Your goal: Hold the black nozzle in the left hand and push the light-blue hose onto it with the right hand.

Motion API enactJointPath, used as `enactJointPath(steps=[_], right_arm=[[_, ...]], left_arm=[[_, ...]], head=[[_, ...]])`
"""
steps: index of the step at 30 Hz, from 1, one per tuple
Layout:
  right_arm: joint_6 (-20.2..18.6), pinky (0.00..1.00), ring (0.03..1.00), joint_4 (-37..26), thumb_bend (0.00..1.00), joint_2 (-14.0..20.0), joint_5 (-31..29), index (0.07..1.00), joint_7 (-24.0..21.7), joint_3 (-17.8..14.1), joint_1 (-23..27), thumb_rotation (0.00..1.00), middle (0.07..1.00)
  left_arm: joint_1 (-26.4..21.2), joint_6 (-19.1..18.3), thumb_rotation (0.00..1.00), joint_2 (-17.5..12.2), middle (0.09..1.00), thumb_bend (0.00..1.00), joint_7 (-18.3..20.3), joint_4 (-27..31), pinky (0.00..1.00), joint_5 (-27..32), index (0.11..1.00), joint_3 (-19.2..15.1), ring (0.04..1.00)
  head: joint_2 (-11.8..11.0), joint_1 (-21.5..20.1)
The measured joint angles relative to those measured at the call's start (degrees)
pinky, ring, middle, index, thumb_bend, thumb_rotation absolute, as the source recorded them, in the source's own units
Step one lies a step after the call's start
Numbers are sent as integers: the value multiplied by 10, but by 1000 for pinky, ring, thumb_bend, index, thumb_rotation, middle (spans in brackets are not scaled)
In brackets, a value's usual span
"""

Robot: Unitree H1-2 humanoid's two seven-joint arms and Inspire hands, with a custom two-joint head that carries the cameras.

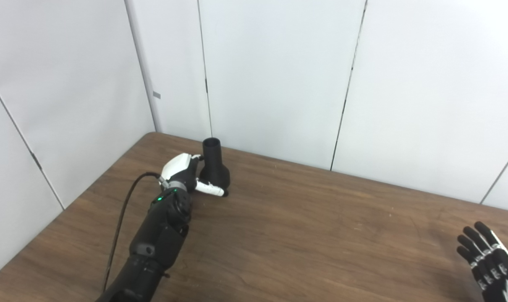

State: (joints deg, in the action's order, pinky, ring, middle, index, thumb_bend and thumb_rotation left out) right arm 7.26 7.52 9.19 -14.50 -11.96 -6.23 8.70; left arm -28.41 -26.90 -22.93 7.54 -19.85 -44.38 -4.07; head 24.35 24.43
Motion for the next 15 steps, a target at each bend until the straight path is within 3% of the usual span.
enactJointPath(steps=[15], right_arm=[[-1,857,855,0,680,1,4,919,0,4,0,894,862]], left_arm=[[6,0,321,-29,1000,1000,-20,5,1000,-34,833,49,1000]], head=[[6,2]])
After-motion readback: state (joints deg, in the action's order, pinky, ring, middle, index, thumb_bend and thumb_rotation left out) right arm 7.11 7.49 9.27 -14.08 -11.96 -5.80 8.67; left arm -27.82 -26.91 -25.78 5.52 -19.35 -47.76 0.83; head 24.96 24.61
